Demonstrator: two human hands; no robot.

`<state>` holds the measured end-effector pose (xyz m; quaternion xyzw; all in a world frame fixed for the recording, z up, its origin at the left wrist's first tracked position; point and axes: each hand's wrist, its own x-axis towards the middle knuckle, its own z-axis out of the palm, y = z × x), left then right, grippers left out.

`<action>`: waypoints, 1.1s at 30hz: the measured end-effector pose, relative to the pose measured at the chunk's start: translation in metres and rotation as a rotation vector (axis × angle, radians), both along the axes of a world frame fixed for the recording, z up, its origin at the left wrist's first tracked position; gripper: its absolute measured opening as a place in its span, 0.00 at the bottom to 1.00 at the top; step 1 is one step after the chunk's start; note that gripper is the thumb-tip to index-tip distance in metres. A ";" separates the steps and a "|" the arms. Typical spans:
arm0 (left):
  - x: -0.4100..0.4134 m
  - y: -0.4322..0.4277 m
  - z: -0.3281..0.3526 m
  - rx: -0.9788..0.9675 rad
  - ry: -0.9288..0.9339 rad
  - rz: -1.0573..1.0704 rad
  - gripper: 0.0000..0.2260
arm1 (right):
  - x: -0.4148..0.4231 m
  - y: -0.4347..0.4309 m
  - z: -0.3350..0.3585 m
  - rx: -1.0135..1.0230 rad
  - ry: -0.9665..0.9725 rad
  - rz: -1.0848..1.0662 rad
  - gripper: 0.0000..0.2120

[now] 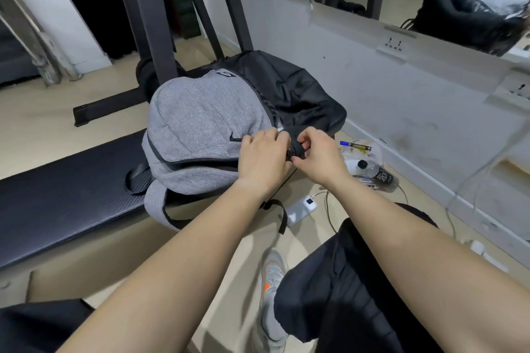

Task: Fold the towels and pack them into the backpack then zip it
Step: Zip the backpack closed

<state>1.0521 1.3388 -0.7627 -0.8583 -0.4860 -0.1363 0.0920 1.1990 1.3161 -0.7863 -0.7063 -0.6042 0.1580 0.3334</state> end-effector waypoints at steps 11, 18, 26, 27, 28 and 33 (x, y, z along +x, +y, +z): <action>0.012 0.018 -0.001 0.026 0.075 -0.148 0.10 | 0.027 0.001 0.001 -0.063 0.174 0.068 0.11; 0.007 0.013 0.001 -0.060 -0.047 -0.152 0.08 | 0.038 0.007 0.012 -0.114 0.153 0.145 0.09; 0.007 0.017 0.001 -0.029 -0.062 -0.206 0.07 | 0.042 0.009 0.014 -0.125 0.155 0.131 0.07; 0.006 0.016 0.001 -0.032 -0.068 -0.204 0.07 | 0.043 0.009 0.015 -0.127 0.140 0.134 0.07; 0.006 0.016 0.001 -0.036 -0.074 -0.200 0.07 | 0.043 0.009 0.016 -0.130 0.121 0.140 0.07; 0.009 0.017 0.000 -0.079 -0.090 -0.205 0.07 | 0.043 0.007 0.019 -0.129 0.100 0.150 0.07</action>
